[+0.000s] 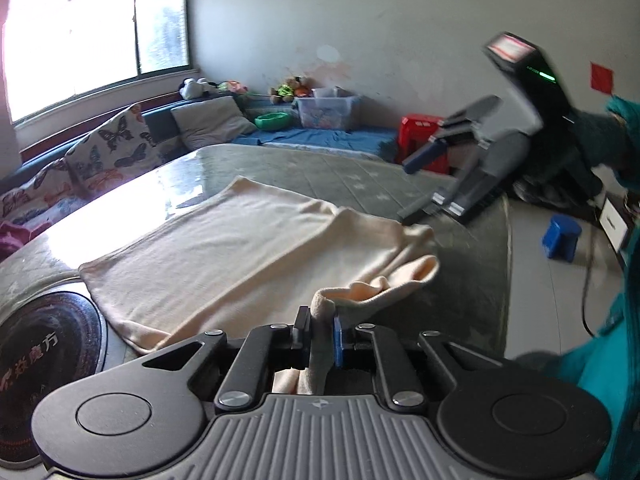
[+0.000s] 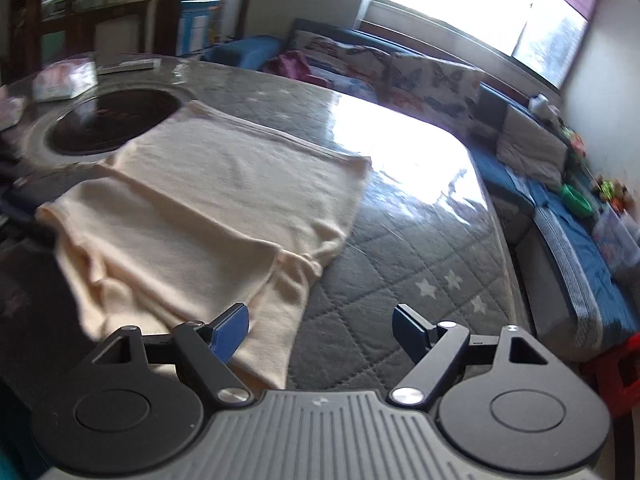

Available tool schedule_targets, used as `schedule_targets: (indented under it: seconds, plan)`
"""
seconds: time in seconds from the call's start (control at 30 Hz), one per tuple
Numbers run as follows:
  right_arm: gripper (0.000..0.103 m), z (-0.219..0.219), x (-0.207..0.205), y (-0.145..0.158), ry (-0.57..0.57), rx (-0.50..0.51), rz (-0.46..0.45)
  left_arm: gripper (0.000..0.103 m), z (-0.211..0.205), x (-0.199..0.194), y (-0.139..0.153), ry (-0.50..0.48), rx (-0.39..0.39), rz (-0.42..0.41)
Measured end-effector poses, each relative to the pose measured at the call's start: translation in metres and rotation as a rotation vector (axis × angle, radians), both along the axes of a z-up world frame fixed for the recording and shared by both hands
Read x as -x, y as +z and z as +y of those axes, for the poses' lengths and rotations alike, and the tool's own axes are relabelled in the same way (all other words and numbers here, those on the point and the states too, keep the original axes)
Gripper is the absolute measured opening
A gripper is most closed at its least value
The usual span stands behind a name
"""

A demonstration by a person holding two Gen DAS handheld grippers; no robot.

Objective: Fold clothes

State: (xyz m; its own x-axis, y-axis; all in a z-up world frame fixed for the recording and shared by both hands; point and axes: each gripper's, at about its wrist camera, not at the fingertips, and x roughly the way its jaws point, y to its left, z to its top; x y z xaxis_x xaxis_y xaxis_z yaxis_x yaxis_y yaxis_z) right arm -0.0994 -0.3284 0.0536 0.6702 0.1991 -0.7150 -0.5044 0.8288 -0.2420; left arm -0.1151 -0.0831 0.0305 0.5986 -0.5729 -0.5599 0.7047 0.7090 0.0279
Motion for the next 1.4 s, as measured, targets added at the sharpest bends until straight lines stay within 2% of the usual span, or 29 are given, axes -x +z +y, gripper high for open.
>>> schedule_targets:
  seconds: [0.2,0.3,0.43,0.5,0.67,0.7,0.77,0.97,1.17,1.23,1.27,1.4]
  plan:
    - [0.080,0.022,0.029,0.004,0.215,0.073,0.005,0.012,0.009,-0.021,0.007,0.052,0.044,0.027]
    - [0.076,0.038,0.039,-0.001,0.296,0.113,0.008,0.012,0.013,-0.032,0.010,0.065,0.066,0.047]
    - [0.066,0.056,0.041,-0.012,0.349,0.137,-0.032,0.012,0.017,-0.037,0.010,0.079,0.077,0.069]
    - [0.064,0.063,0.036,-0.018,0.361,0.138,-0.040,0.012,0.018,-0.036,0.010,0.077,0.078,0.070]
    - [0.046,0.072,0.023,-0.027,0.376,0.145,-0.032,0.012,0.017,-0.037,0.009,0.082,0.080,0.076]
    - [0.044,0.072,0.020,-0.027,0.374,0.139,-0.027,0.012,0.017,-0.037,0.008,0.083,0.082,0.080]
    - [0.032,0.071,0.016,-0.027,0.365,0.122,-0.009,0.012,0.017,-0.036,0.008,0.081,0.083,0.084]
    - [0.018,0.067,0.004,-0.021,0.330,0.067,0.032,0.013,0.019,-0.029,0.008,0.070,0.089,0.092]
    - [0.014,0.065,-0.006,-0.012,0.298,0.019,0.038,0.019,0.023,-0.015,0.008,0.070,0.080,0.082]
    - [0.014,0.065,-0.007,-0.008,0.290,0.007,0.038,0.033,0.024,-0.010,0.007,0.076,0.069,0.074]
    - [0.014,0.064,-0.008,-0.007,0.286,0.002,0.038,0.037,0.025,-0.006,0.006,0.077,0.061,0.064]
    - [0.013,0.063,-0.014,-0.003,0.274,-0.018,0.036,0.042,0.027,0.006,0.002,0.063,0.025,0.041]
